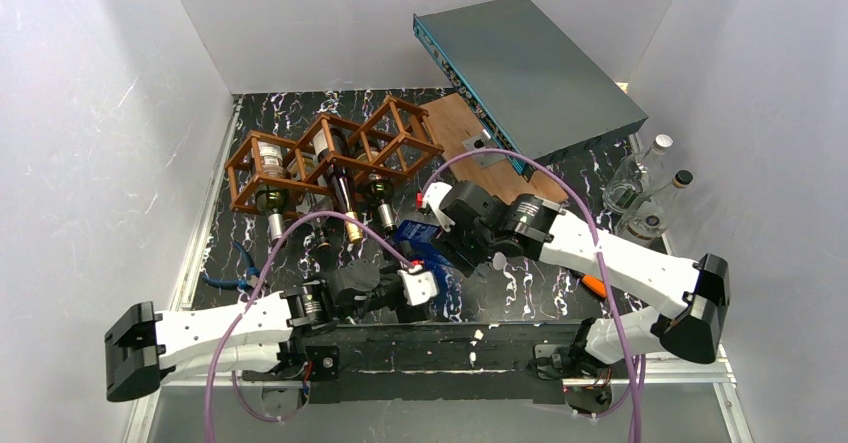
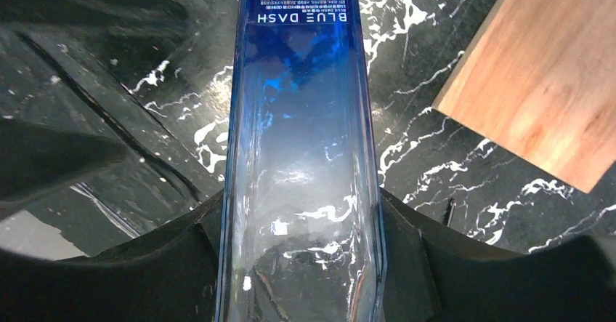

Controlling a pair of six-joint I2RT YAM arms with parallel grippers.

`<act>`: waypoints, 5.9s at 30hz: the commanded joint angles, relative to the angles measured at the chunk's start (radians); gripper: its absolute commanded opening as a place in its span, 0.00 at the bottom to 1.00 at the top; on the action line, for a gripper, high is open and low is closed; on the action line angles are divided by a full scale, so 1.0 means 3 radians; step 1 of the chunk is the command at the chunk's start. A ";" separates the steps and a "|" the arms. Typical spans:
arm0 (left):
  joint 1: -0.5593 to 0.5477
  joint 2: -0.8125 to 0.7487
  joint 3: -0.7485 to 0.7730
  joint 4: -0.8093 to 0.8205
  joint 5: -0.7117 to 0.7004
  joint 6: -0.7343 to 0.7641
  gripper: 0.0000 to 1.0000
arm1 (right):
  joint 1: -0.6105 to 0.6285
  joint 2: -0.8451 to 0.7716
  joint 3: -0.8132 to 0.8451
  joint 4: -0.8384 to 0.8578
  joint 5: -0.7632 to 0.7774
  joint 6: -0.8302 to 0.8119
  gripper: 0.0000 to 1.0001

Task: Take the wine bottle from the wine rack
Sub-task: Pick up the wine bottle from the wine rack, then place the wine bottle at the center of the board.

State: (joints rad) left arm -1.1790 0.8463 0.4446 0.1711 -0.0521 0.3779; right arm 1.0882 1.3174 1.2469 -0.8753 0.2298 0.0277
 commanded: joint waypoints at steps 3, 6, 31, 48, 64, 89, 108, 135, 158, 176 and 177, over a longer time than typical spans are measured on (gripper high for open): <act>-0.0135 0.0248 -0.0174 0.0810 -0.0803 0.0397 0.98 | -0.0007 0.0116 0.0452 0.0131 -0.0272 0.0134 0.01; -0.0135 0.0320 -0.0214 0.1019 -0.0904 0.0491 0.98 | -0.0028 0.0170 0.0545 0.0075 -0.0354 0.0178 0.01; -0.0232 0.1101 -0.0072 0.1568 -0.1553 0.0597 0.87 | -0.0479 0.0530 0.0994 -0.0107 -0.1229 0.0526 0.01; -0.0232 0.1179 -0.0096 0.1705 -0.1574 0.0567 0.01 | -0.0615 0.0528 0.0874 -0.0024 -0.1339 0.0563 0.19; -0.0232 0.0940 -0.0285 0.1700 -0.1458 0.0332 0.00 | -0.0626 0.0487 0.0913 0.0006 -0.1220 0.0453 0.98; -0.0232 0.0670 -0.0420 0.1579 -0.1462 0.0007 0.00 | -0.0652 0.0522 0.2108 -0.0272 -0.1038 -0.0839 0.98; -0.0235 0.0177 -0.0725 0.1471 -0.1390 -0.0675 0.00 | -0.0831 0.0979 0.2930 -0.1822 -0.3184 -0.3922 1.00; -0.0227 -0.0018 -0.0863 0.1455 -0.1351 -0.1134 0.00 | -0.0317 0.1159 0.2192 -0.1348 -0.2663 -0.3829 1.00; -0.0230 -0.0176 -0.0795 0.1442 -0.1357 -0.1440 0.77 | -0.0307 0.1023 0.2016 -0.1069 -0.2431 -0.3370 0.18; -0.0227 -0.0648 0.0127 -0.0821 -0.1610 -0.2335 0.98 | -0.1051 0.0867 0.2027 -0.0404 -0.1989 -0.2397 0.01; -0.0227 -0.0652 0.0216 -0.1052 -0.1672 -0.2408 0.98 | -0.1059 0.0911 0.2075 -0.0338 -0.1923 -0.2353 0.01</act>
State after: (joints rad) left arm -1.2442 0.6693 0.3916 0.1818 -0.4606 -0.2184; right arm 0.7872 1.5917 1.8061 -1.1286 -0.4435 -0.7650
